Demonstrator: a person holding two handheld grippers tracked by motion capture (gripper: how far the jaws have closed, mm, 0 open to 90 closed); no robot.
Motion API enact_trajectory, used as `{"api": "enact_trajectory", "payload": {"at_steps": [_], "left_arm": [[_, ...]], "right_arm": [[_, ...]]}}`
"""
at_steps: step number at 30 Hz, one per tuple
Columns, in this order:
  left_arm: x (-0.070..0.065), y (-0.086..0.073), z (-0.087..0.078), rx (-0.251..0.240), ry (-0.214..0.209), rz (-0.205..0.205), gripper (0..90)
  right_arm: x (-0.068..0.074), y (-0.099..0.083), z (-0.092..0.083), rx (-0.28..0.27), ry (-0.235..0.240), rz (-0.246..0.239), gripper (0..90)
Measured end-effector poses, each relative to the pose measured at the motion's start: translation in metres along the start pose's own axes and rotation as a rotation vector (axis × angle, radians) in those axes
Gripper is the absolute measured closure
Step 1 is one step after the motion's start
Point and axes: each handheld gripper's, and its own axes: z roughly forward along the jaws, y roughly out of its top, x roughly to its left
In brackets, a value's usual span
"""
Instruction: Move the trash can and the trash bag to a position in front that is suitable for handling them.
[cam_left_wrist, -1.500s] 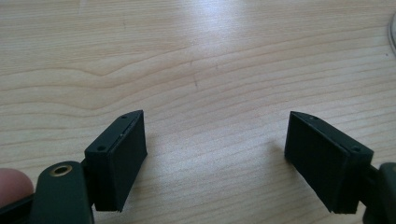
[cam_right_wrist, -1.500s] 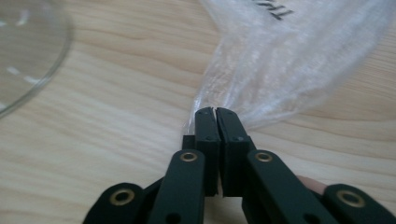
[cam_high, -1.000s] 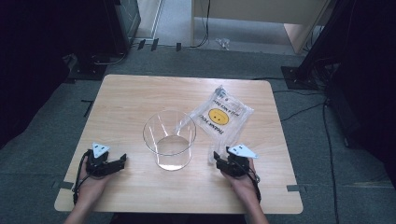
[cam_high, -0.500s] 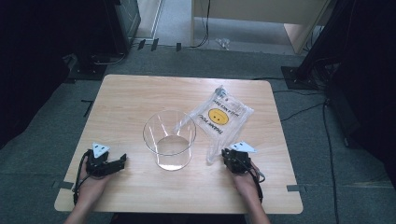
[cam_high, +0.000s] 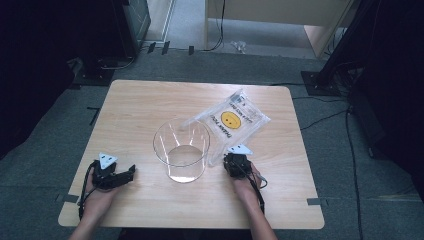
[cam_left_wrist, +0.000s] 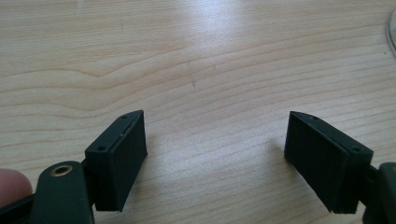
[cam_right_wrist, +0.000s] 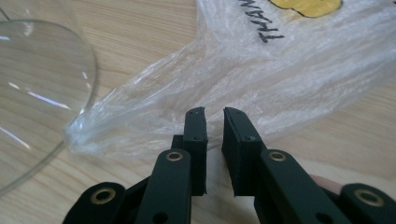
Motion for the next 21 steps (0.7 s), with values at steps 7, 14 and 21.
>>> {"api": "enact_trajectory", "payload": {"at_steps": [7,14,21], "left_arm": [[0.000,0.000,0.000,-0.004,0.004,-0.007,21.7],[0.000,0.000,0.000,-0.002,0.004,-0.006,21.6],[0.000,0.000,0.000,-0.002,0.005,-0.005,21.6]], "right_arm": [[-0.004,0.008,0.002,-0.052,0.130,0.008,68.9],[-0.040,0.013,-0.007,-0.138,0.092,0.084,67.2],[-0.074,0.034,0.007,-0.194,-0.040,0.153,67.9]]}}
